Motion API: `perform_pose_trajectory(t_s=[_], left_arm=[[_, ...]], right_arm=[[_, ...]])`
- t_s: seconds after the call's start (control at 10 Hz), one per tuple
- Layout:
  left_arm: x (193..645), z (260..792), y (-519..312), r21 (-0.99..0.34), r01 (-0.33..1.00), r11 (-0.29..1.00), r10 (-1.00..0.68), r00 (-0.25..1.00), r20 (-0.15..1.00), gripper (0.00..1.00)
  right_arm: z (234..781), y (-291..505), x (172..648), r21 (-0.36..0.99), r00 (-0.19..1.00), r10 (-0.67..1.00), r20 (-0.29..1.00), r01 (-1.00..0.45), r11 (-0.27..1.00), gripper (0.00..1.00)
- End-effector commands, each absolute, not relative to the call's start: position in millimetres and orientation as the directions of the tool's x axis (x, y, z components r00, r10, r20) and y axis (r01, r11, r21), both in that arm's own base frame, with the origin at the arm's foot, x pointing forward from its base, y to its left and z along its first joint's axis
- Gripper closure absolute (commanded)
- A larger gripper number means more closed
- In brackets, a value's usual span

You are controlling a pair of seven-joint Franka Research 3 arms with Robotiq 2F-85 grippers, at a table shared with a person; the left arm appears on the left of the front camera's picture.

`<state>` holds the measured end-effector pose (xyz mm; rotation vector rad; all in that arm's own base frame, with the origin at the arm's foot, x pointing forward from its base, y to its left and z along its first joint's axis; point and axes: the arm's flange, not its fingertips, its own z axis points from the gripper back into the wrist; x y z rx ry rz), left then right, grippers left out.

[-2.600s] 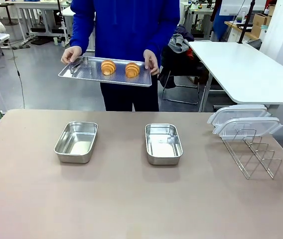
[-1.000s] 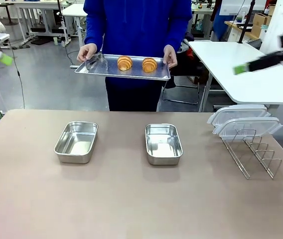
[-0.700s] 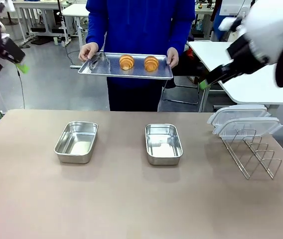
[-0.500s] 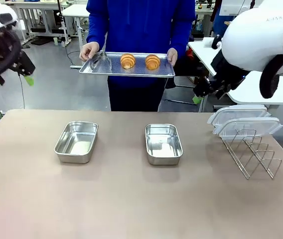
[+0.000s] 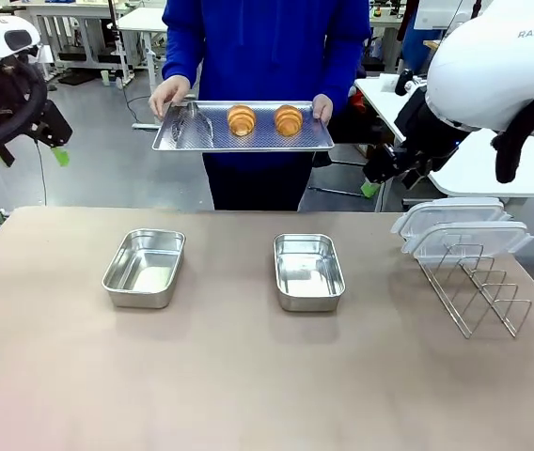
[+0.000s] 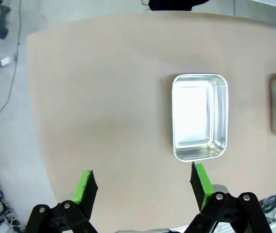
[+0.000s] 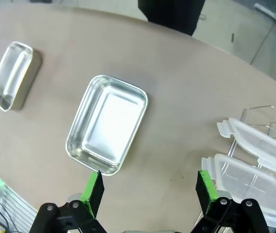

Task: Place the bread in airtight containers.
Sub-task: Lift both Airtight Container.

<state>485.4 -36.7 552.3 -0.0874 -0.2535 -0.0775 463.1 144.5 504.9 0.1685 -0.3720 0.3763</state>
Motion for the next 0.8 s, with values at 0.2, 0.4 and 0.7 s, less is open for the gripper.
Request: perform_pose_trajectory(t_s=[0.2,0.4,0.7], left_arm=[[500,505,-59,-0.04,0.061,0.997,-0.052,0.979,0.198,0.0],[497,474,-78,-0.064,0.08,0.995,-0.068,0.981,0.183,0.0],[486,438,-110,-0.027,0.054,0.998,-0.048,0.983,0.179,0.0]], right_arm=[[480,188,477,0.069,0.953,0.202,0.227,-0.223,0.972,0.0],[459,205,485,0.044,0.98,0.102,0.171,-0.111,0.993,0.0],[426,221,488,0.044,0.986,0.044,0.158,-0.051,0.998,0.0]])
